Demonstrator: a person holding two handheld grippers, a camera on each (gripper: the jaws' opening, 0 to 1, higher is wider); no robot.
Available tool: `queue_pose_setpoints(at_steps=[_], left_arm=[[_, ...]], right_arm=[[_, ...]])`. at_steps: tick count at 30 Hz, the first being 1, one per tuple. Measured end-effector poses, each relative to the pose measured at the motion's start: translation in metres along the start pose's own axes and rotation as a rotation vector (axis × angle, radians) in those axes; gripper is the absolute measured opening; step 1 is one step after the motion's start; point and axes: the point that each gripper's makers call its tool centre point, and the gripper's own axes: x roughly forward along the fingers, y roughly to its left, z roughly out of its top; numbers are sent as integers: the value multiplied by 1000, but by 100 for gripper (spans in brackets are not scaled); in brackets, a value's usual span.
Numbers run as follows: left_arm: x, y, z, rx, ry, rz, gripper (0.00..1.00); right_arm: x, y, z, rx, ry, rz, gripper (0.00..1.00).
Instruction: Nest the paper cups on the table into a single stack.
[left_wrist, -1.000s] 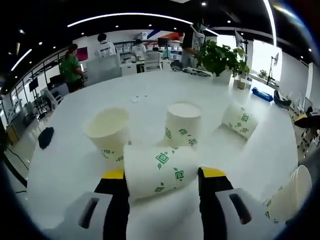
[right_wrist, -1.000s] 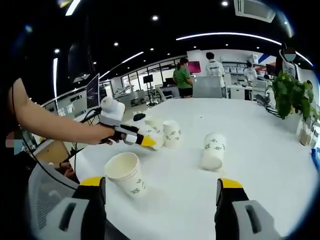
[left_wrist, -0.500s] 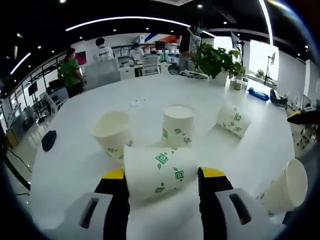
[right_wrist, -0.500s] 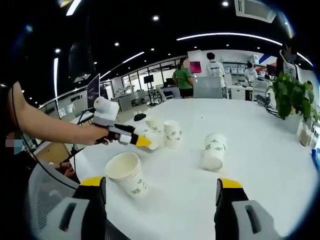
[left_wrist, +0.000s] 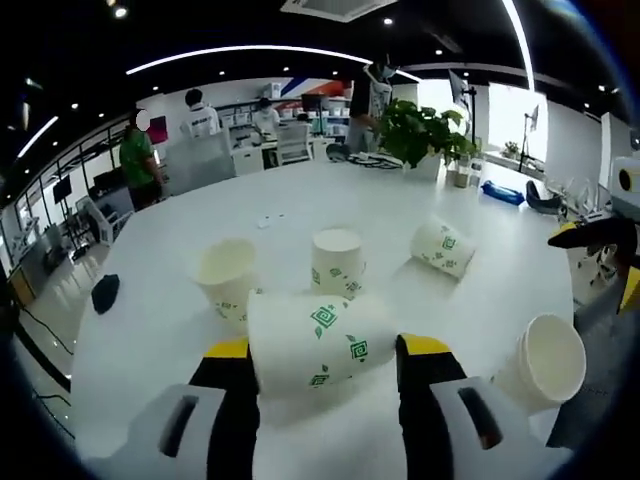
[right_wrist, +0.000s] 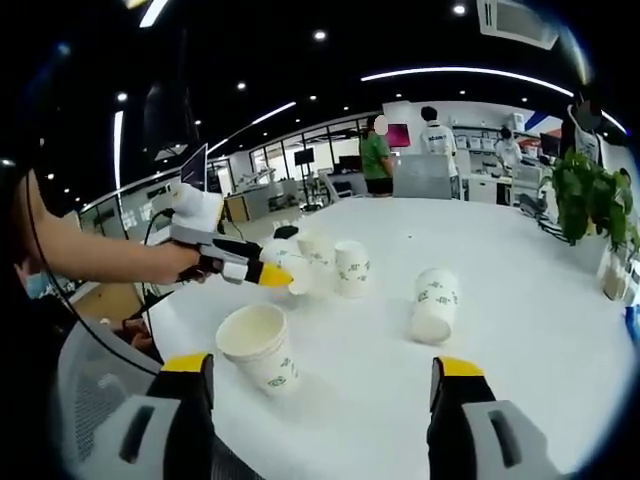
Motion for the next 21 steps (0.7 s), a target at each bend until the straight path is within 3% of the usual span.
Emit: queue_pose_setpoints(at_steps=[13, 21], left_arm=[[-41, -34, 13, 62, -44, -74, 54], [-57, -49, 10, 111, -48, -119, 54]], right_arm=[[11, 14, 16, 13, -27, 51, 85], [19, 23, 32, 2, -43, 87, 83]])
